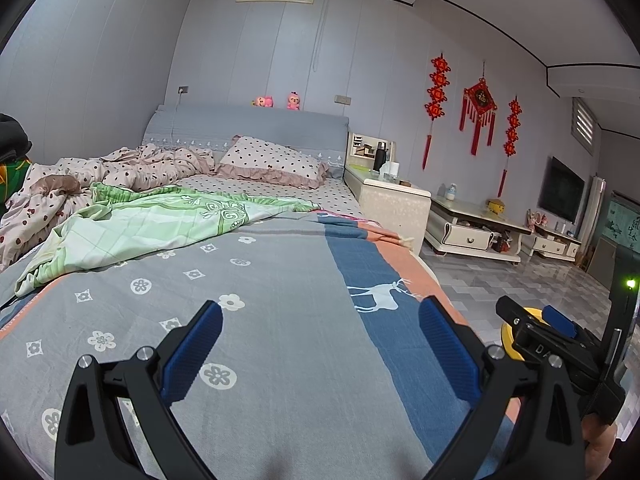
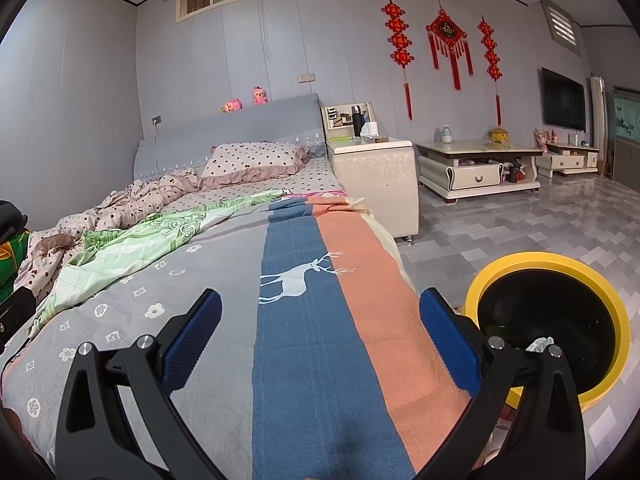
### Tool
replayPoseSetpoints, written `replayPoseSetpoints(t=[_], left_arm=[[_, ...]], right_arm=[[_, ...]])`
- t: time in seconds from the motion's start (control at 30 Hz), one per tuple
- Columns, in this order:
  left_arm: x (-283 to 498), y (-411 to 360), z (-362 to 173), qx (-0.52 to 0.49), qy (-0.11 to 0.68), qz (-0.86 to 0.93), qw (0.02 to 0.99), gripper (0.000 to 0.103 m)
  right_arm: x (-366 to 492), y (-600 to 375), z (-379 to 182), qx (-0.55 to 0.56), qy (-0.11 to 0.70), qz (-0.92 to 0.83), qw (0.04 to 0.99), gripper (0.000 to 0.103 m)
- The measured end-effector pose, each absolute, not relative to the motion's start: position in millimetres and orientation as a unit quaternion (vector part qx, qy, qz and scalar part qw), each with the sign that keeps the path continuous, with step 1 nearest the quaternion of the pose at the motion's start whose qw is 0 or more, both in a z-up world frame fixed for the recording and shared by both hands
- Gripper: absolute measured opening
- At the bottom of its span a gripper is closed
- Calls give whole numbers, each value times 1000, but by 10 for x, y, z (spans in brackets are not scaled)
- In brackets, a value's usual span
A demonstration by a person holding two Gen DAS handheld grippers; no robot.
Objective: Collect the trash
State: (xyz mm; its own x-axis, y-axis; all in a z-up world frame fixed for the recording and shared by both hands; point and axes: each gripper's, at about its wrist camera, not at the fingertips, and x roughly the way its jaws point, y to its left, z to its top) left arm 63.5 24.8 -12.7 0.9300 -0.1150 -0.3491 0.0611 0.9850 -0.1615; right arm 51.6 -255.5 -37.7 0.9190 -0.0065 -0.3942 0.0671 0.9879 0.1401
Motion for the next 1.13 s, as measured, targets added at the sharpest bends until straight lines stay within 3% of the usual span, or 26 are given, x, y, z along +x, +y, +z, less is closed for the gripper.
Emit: replayPoseSetpoints(t=[1.13], left_arm=[[693,276,-151,-73,191,-51,977,95]], right_arm=[[634,-2566,-405,83,217,-20,973,95]])
